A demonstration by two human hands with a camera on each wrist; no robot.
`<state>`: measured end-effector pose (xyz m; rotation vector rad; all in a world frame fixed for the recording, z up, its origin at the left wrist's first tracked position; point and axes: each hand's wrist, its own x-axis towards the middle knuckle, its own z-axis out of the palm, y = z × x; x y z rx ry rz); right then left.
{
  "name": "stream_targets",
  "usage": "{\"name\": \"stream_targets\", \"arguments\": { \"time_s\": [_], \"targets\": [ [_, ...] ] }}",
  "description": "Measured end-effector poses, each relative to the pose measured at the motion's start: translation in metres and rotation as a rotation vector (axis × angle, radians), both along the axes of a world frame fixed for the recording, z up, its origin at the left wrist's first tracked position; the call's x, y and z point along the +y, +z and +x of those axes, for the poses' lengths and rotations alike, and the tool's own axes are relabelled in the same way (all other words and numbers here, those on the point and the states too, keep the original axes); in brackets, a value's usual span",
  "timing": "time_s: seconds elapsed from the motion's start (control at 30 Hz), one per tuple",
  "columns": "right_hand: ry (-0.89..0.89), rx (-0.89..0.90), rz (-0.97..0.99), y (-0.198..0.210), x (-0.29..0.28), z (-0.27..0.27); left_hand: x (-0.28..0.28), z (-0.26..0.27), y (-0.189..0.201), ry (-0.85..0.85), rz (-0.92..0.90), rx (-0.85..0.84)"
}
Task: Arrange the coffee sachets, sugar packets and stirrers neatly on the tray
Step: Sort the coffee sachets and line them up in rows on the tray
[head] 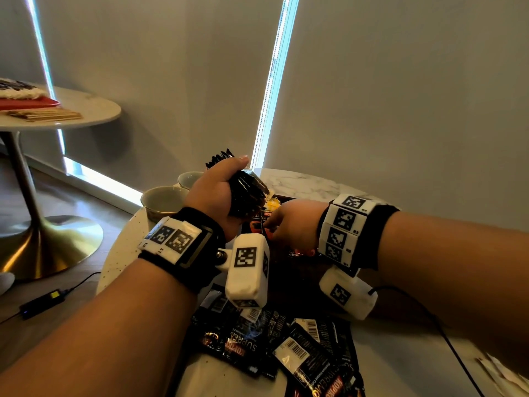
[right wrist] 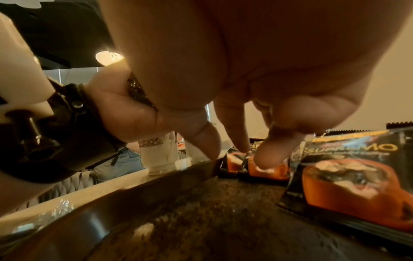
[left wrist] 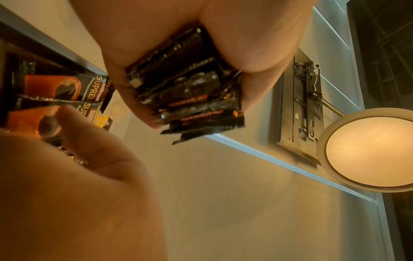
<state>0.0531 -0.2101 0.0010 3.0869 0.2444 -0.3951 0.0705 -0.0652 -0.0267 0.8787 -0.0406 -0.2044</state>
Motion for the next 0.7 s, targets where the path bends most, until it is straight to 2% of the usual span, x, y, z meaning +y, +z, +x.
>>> {"name": "stream_targets", "arguments": {
  "time_s": [0.17, 0.27, 0.43, 0.7],
  "targets": [
    [-0.047, -0.264, 0.391, 0.015, -0.013, 0.003, 0.0, -0.002, 0.004, -0.091, -0.035, 0.007],
    [0.017, -0.351, 0.594, 0.024, -0.022, -0.001, 0.0, -0.004, 0.005, -0.125, -0.016, 0.021],
    [0.217, -0.431, 0.542, 0.025, -0.025, -0.008, 0.004, -0.004, 0.006, -0.231, 0.073, 0.021],
    [0.304, -0.457, 0.506, 0.021, -0.033, -0.013, 0.004, -0.005, 0.008, -0.265, 0.143, 0.04]
  ]
}}
